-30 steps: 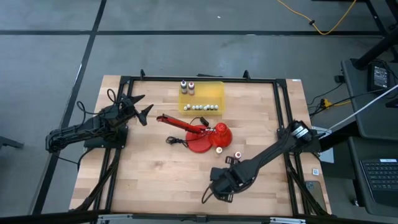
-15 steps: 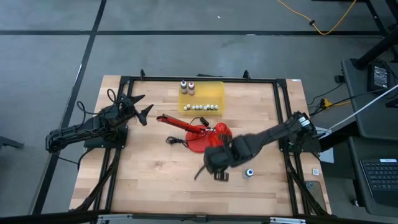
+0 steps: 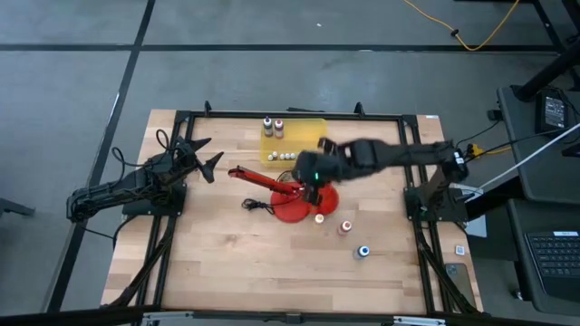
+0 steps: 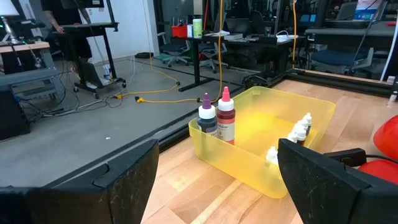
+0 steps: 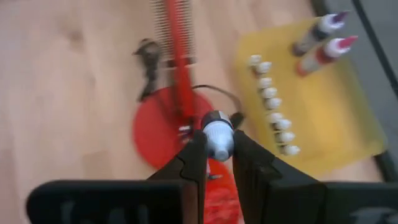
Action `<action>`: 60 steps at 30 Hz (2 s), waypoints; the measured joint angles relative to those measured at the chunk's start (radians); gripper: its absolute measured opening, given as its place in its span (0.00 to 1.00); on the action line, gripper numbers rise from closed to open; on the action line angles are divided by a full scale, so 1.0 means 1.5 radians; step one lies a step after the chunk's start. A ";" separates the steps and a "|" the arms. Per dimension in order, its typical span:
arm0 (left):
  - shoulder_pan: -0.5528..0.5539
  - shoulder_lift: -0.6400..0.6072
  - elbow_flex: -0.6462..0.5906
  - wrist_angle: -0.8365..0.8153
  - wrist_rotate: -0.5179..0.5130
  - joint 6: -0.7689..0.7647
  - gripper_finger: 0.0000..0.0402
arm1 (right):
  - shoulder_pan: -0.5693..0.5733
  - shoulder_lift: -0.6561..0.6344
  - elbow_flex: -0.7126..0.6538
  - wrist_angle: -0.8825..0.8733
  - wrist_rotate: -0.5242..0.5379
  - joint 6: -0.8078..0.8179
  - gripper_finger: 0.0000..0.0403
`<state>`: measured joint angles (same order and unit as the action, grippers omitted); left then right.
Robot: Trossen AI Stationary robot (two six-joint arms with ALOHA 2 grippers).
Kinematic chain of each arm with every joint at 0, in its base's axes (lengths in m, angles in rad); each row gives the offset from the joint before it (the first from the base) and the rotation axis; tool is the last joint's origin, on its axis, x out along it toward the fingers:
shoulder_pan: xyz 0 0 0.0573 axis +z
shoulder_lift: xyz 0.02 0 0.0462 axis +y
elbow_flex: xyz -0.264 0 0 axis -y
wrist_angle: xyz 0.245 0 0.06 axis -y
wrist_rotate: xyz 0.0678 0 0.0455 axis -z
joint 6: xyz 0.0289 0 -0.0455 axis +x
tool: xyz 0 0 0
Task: Pick & Place food coloring
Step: Put the black food coloring bottle into the yellow bin
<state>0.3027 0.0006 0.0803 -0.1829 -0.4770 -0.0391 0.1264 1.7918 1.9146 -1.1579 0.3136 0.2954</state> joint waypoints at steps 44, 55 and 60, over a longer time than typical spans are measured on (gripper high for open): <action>0.000 0.000 0.000 0.000 0.000 0.000 0.79 | -0.399 0.251 -0.004 -0.037 -0.186 -0.209 0.15; 0.000 0.000 0.000 0.000 0.000 0.000 0.79 | -0.400 0.286 -0.007 -0.042 -0.189 -0.217 0.15; 0.000 0.000 0.000 0.000 0.000 0.000 0.79 | -0.400 0.288 -0.048 -0.032 -0.189 -0.212 0.15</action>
<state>0.3027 0.0009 0.0803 -0.1829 -0.4770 -0.0391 -0.4728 2.2230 1.8429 -1.2063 0.0304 -0.0224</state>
